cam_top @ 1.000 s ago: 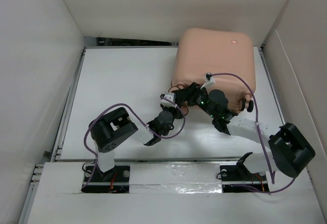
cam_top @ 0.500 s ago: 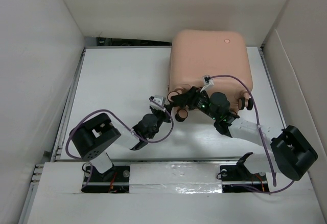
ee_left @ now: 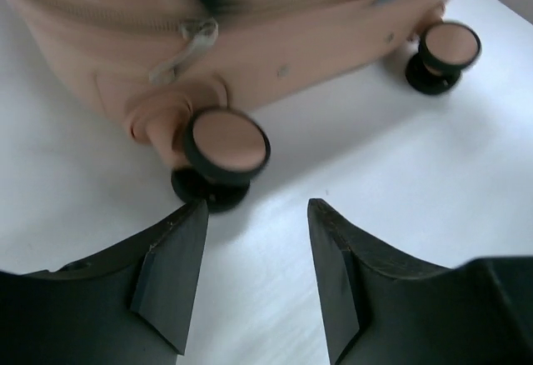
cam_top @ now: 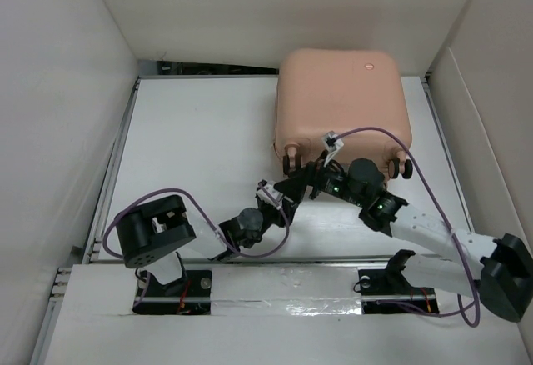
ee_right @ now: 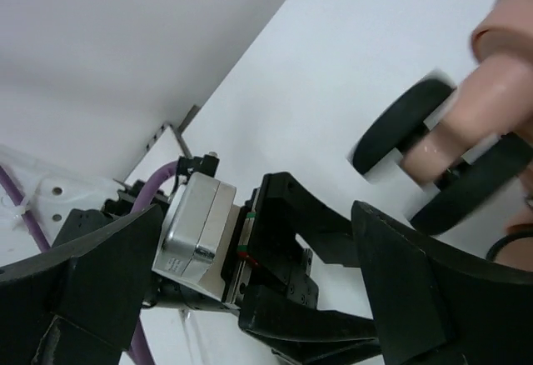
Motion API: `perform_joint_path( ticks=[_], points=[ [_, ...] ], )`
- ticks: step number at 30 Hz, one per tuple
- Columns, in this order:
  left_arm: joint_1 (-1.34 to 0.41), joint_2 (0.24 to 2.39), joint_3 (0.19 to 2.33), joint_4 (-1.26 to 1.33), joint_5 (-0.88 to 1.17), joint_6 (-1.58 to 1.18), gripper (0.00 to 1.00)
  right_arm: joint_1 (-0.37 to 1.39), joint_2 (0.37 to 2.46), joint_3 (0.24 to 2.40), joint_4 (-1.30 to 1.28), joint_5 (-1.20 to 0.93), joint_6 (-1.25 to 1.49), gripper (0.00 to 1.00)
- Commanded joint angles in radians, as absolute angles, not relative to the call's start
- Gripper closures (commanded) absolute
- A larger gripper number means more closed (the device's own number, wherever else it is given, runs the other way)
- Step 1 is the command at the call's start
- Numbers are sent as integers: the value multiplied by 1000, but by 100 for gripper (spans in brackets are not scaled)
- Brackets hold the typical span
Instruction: Pack the luggage
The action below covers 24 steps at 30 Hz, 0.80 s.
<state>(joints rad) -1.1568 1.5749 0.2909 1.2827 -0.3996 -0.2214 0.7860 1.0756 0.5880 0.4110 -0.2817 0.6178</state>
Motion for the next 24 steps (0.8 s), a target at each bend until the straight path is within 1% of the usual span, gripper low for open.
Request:
perform_joint_path(
  ticks=[1,4,8,9,10,13,15,19,21,22,24],
  points=[
    [-1152,1614,397,1899,-554,-127,51,787,968,528,352,-216,604,0],
    [-1088,1687,462,1963,-578,-97,48,787,890,554,223,-151,566,0],
    [-1019,1729,538,1893,-503,-149,49,778,801,580,101,-89,551,2],
    [-1008,1744,564,1893,-512,-138,49,778,784,574,94,-75,543,5],
    [-1008,1753,575,1899,-515,-126,49,778,769,568,87,-52,542,20],
    [-1008,1769,612,1922,-537,-78,50,769,715,545,81,-43,540,30],
    [-997,1779,638,1921,-523,-69,50,749,695,543,68,-46,534,32],
    [-997,1796,663,1921,-488,-60,47,738,680,537,54,-69,514,33],
    [-1009,1808,669,1951,-547,-23,44,727,675,531,43,-74,511,39],
    [-1009,1812,670,1968,-564,-8,43,718,669,523,40,-80,509,46],
    [-1009,1821,686,2009,-600,33,43,718,663,511,43,-89,508,53]
  ],
)
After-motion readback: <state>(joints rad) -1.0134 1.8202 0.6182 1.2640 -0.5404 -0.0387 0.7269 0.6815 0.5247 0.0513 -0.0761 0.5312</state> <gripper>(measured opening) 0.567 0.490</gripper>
